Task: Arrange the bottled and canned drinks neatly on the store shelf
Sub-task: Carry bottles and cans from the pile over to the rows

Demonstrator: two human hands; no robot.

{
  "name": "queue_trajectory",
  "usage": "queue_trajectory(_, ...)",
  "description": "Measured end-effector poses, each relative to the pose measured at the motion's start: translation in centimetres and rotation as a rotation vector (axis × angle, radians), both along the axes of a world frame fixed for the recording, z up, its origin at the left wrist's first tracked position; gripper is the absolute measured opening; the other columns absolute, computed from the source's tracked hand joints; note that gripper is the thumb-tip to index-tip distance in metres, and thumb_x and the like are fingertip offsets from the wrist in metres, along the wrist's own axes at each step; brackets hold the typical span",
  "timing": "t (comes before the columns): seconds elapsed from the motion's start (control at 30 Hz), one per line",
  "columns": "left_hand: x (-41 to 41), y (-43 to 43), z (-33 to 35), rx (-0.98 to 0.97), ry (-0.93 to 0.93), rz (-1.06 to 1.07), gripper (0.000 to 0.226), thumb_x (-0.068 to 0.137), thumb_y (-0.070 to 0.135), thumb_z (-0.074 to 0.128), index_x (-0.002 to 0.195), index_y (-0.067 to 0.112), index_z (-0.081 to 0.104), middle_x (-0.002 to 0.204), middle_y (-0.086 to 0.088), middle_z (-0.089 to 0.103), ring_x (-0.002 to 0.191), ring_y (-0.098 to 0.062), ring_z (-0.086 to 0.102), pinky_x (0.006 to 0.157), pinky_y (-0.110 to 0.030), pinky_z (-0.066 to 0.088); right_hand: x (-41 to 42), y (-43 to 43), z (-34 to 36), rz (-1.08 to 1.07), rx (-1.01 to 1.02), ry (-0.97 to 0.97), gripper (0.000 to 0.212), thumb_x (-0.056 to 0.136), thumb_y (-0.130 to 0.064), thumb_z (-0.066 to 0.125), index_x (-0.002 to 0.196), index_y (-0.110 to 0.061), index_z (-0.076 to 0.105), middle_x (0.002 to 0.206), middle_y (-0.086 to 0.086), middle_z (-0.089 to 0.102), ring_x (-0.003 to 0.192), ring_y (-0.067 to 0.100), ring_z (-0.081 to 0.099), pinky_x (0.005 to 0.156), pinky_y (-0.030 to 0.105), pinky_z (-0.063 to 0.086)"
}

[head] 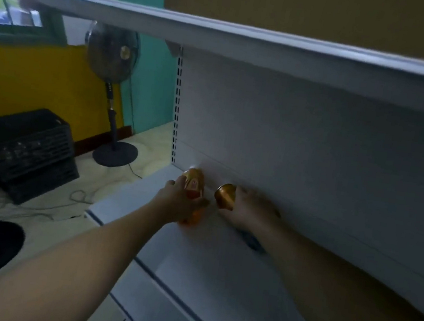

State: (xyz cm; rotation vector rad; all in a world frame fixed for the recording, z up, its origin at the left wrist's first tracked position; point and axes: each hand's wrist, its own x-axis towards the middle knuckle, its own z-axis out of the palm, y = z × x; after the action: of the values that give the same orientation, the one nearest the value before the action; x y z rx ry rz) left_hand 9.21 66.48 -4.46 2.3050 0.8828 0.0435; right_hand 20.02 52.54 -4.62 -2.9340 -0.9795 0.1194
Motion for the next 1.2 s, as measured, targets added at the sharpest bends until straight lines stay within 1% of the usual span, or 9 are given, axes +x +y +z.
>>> queue_trajectory(0.07, 1.0, 1.4, -1.0, -0.089, 0.012, -0.032, 0.095, 0.076, 0.058, 0.065, 0.149, 0.023, 0.016, 0.135, -0.017, 0.046, 0.119, -0.033, 0.050, 0.099, -0.043, 0.045, -0.7, 1.2, -0.4, -0.023, -0.053, -0.052, 0.076, 0.083, -0.049, 0.064, 0.140, -0.009, 0.033, 0.138, 0.015, 0.044, 0.123, 0.032, 0.046, 0.096, 0.040, 0.040)
queue_trajectory(0.13, 1.3, 2.7, -1.9, -0.140, 0.052, -0.095, 0.093, 0.078, 0.048, 0.069, 0.149, 0.018, 0.016, 0.133, -0.017, 0.048, 0.118, -0.032, 0.051, 0.099, -0.041, 0.045, -1.6, 2.1, -1.0, -0.049, -0.087, -0.022, 0.074, 0.081, -0.039, 0.065, 0.140, -0.008, 0.033, 0.136, 0.014, 0.039, 0.124, 0.032, 0.042, 0.099, 0.043, 0.039)
queue_trajectory(0.27, 1.7, 5.9, -1.8, -0.222, 0.182, -0.225, 0.078, 0.077, 0.024, 0.069, 0.140, 0.012, 0.025, 0.126, -0.018, 0.050, 0.113, -0.034, 0.051, 0.096, -0.044, 0.047, -3.8, 2.8, -2.5, -0.123, -0.035, 0.019, 0.066, 0.085, -0.043, 0.061, 0.134, -0.010, 0.032, 0.133, 0.015, 0.037, 0.121, 0.035, 0.042, 0.094, 0.043, 0.039)
queue_trajectory(0.4, 2.3, 6.3, -2.7, -0.075, 0.202, -0.329, 0.089, 0.074, 0.054, 0.067, 0.140, 0.011, 0.026, 0.130, -0.019, 0.049, 0.115, -0.035, 0.051, 0.097, -0.044, 0.044, -5.7, 2.7, -3.4, -0.210, 0.060, -0.017, 0.054, 0.096, -0.043, 0.047, 0.136, -0.015, 0.026, 0.124, 0.013, 0.051, 0.108, 0.032, 0.054, 0.073, 0.037, 0.038)
queue_trajectory(0.63, 0.3, 6.2, -3.7, 0.026, -0.034, -0.304, 0.060, 0.077, 0.047, 0.067, 0.124, 0.018, 0.043, 0.113, -0.009, 0.062, 0.098, -0.032, 0.060, 0.079, -0.034, 0.049, -9.5, 0.1, -4.7, -0.323, 0.131, -0.063, 0.066, 0.082, -0.046, 0.061, 0.136, -0.019, 0.034, 0.129, 0.005, 0.049, 0.113, 0.029, 0.052, 0.080, 0.035, 0.039)
queue_trajectory(0.77, -3.1, 4.0, -3.1, -0.287, -0.207, -0.291, 0.033, 0.079, 0.032, 0.069, 0.103, 0.028, 0.047, 0.088, 0.005, 0.062, 0.072, -0.020, 0.065, 0.067, -0.039, 0.058, -11.7, -4.0, -5.1, -0.375, 0.301, -0.053, 0.076, 0.075, -0.048, 0.068, 0.139, -0.024, 0.036, 0.127, 0.003, 0.054, 0.108, 0.028, 0.054, 0.080, 0.033, 0.036)
queue_trajectory(0.9, -5.8, -0.4, -3.5, -0.495, -0.337, -0.254, 0.026, 0.080, 0.025, 0.069, 0.102, 0.028, 0.055, 0.094, 0.001, 0.068, 0.083, -0.019, 0.065, 0.080, -0.046, 0.056, -14.1, -8.9, -4.5, -0.557, 0.722, 0.073, 0.057, 0.064, -0.043, 0.080, 0.112, -0.031, 0.051, 0.095, -0.008, 0.060, 0.086, 0.019, 0.059, 0.065, 0.026, 0.043)
queue_trajectory(1.1, -9.2, -11.6, -2.3, -0.866, -0.379, -0.316, 0.058, 0.049, 0.039, 0.073, 0.104, 0.022, 0.062, 0.098, -0.008, 0.071, 0.088, -0.027, 0.070, 0.084, -0.053, 0.055, -19.9, -20.4, -3.2, -0.818, 1.084, 0.160, 0.061, 0.073, -0.018, 0.081, 0.123, -0.020, 0.047, 0.098, -0.007, 0.057, 0.084, 0.011, 0.057, 0.071, 0.026, 0.041)
queue_trajectory(1.2, -11.0, -20.3, -1.4, -1.163, -0.330, -0.356, 0.043, 0.076, 0.017, 0.068, 0.114, 0.008, 0.050, 0.101, -0.019, 0.065, 0.082, -0.033, 0.068, 0.074, -0.054, 0.057, -24.1, -28.1, -2.1, -0.928, 1.265, 0.124, 0.064, 0.075, -0.011, 0.078, 0.127, -0.024, 0.044, 0.101, -0.005, 0.057, 0.083, 0.009, 0.057, 0.072, 0.028, 0.047)
